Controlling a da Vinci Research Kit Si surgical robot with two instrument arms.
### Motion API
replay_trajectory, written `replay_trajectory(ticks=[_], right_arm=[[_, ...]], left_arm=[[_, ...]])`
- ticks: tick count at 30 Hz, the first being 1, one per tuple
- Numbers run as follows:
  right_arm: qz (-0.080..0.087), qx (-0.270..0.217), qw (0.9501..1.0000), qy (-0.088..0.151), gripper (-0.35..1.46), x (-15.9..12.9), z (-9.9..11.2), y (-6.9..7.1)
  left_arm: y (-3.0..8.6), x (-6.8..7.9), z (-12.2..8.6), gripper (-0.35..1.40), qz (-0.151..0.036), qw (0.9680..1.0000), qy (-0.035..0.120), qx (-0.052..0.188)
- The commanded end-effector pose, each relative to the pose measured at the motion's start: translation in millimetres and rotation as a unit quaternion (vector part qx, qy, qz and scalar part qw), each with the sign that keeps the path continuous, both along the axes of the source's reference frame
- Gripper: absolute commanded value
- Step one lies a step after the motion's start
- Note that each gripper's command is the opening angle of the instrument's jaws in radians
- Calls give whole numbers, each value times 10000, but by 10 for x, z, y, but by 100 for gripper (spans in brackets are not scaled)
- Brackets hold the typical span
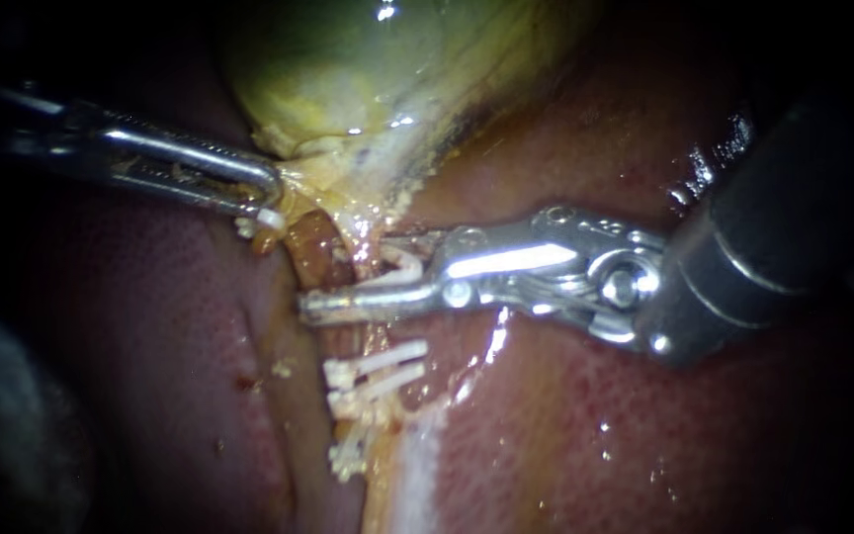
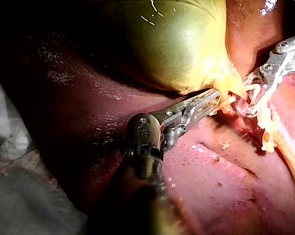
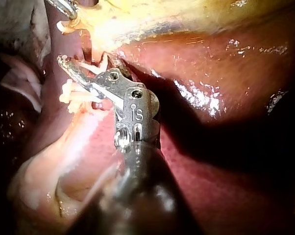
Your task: Clipping third clip right tube
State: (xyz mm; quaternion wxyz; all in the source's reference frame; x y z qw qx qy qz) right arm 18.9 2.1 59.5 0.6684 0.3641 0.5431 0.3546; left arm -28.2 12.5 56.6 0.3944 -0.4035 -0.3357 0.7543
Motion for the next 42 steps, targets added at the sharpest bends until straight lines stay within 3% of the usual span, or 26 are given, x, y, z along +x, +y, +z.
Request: replay_trajectory(ticks=[1, 5, 7, 11, 17, 30, 34, 38, 42], right_arm=[[46, 4, 9999, 91, 48, 0, -2, 1], [261, 86, 9983, 523, 45, 2, -17, 8], [307, 154, 9975, 620, 45, 4, -26, 13], [375, 209, 9971, 635, 45, 8, -43, 23], [531, 206, 9968, 567, 41, 6, -46, 26], [1063, 719, 9911, 340, -35, -13, -48, 25], [1086, 776, 9905, 332, -35, -17, -49, 24], [938, 789, 9917, 389, -35, -17, -51, 21], [917, 788, 9919, 397, -35, -15, -52, 18]], left_arm=[[0, 0, 0, -35, -2, 10000, 1, 1], [0, 0, 0, -35, -3, 10000, 2, -1], [-1, 0, 1, -35, -5, 10000, 4, -3], [-1, -1, 1, -35, -5, 10000, 5, -5], [-1, -1, 2, -35, -6, 10000, 5, -6], [-1, -1, 2, -35, -6, 10000, 6, -6], [-1, -1, 2, -35, -6, 10000, 6, -6], [-1, -1, 1, -35, -6, 10000, 6, -6], [-1, -1, 1, -35, -6, 10000, 6, -5]])
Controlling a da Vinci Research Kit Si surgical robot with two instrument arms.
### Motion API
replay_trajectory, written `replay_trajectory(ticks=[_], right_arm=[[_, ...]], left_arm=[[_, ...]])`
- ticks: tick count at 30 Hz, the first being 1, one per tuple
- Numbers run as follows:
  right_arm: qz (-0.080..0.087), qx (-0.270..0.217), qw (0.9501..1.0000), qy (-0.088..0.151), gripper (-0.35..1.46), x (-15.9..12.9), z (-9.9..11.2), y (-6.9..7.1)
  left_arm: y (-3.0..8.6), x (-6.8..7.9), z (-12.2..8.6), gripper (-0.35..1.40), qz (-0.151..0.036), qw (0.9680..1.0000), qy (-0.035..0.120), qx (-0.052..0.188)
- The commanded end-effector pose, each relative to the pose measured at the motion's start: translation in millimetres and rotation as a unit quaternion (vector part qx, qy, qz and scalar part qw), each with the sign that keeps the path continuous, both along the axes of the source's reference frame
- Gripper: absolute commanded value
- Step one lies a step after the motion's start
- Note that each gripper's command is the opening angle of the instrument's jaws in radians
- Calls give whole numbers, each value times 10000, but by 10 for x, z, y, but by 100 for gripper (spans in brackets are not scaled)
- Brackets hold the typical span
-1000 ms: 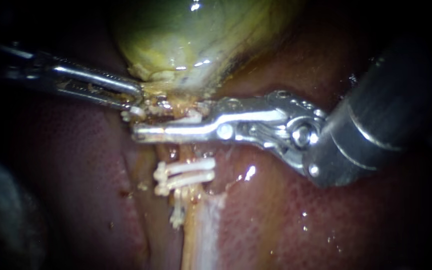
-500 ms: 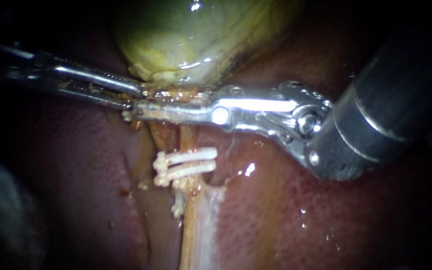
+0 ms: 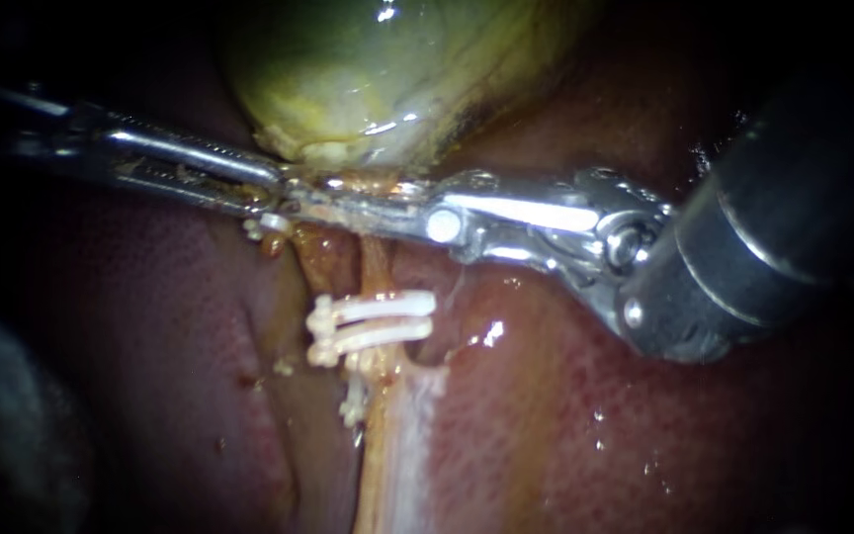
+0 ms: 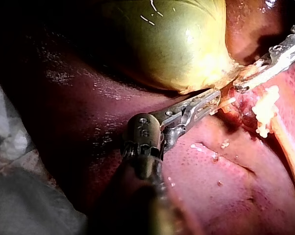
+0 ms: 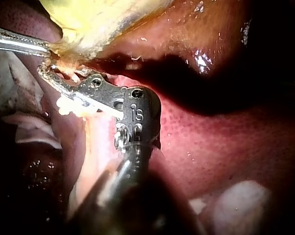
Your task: Clipping third clip right tube
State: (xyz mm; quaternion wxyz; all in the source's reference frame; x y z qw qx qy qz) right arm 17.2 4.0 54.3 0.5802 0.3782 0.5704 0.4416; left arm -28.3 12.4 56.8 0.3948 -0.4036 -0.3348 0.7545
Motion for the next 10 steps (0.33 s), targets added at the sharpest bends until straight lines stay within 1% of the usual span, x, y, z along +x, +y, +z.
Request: replay_trajectory(ticks=[1, 9, 10], right_arm=[[0, -3, 10000, 2, -35, 2, 0, -1], [7, 52, 10000, 2, -35, 2, 2, 0], [9, 166, 9999, 8, -28, 3, 3, -1]], left_arm=[[0, 0, 0, -35, 1, 10000, 0, 1], [1, 0, 1, -35, 3, 10000, -1, 0], [1, 0, 1, -35, 3, 10000, -1, 0]])
